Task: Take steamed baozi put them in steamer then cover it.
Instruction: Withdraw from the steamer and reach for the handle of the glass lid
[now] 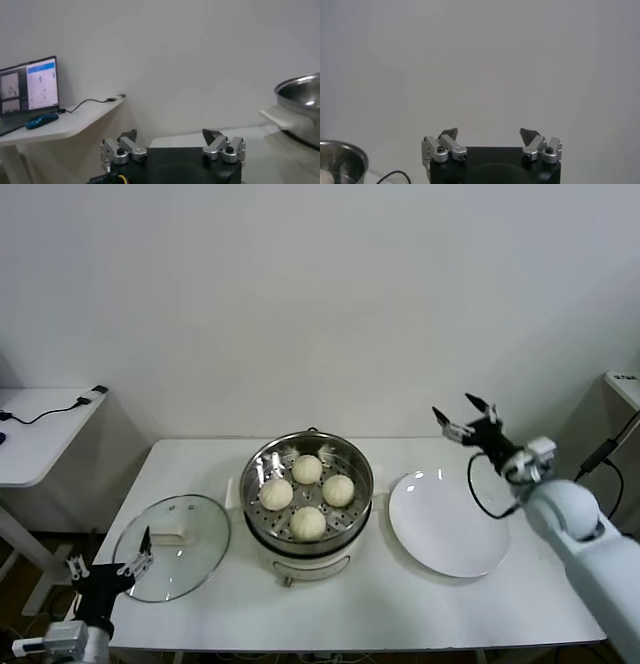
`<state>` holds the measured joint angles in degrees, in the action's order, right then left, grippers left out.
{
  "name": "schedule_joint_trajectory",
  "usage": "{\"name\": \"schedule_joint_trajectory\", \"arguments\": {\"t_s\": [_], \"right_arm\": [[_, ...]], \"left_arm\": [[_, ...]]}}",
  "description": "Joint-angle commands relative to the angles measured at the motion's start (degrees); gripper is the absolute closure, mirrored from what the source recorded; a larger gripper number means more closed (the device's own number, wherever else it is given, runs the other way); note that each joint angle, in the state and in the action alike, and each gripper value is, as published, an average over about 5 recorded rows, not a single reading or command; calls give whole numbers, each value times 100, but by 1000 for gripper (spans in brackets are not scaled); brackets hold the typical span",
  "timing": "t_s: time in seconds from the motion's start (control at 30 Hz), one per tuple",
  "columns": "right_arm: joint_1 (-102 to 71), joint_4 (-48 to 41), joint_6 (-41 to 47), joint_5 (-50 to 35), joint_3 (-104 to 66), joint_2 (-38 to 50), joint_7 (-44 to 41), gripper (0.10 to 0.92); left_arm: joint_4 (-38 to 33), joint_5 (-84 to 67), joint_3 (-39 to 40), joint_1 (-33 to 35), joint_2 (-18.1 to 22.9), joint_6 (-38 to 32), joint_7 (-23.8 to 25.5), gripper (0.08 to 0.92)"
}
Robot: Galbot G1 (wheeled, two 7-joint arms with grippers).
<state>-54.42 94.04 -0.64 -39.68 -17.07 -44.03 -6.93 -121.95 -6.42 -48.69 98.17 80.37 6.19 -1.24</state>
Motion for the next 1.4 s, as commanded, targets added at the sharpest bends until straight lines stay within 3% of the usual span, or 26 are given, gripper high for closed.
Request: {"name": "schedule_joint_trajectory", "arguments": {"t_s": [0.03,0.23,0.53,0.97,1.4], "right_arm": [[-3384,416,-1128,764,-2046,-1641,-197,203],[-3737,479,-1353,853,-2036,-2111,-241,203],[-3806,528,-1206,835,-1909,-2363,-168,203],[-3725,914,-907,775,-1954,-2324,39,203],[-3866,1056,-896,797,-2069,-2429,82,203]], "left_arm": [[292,1360,13,25,-178,-554,-523,177],[701,4626,-8,37,-437,-1092,-1633,177],[1880,7385,485,-58,-778,-1181,-2177,177],[3403,8066,983,-991,-820,-1288,-2345,177],[4165,8082,1134,-2061,-970,-987,-2238,177]]}}
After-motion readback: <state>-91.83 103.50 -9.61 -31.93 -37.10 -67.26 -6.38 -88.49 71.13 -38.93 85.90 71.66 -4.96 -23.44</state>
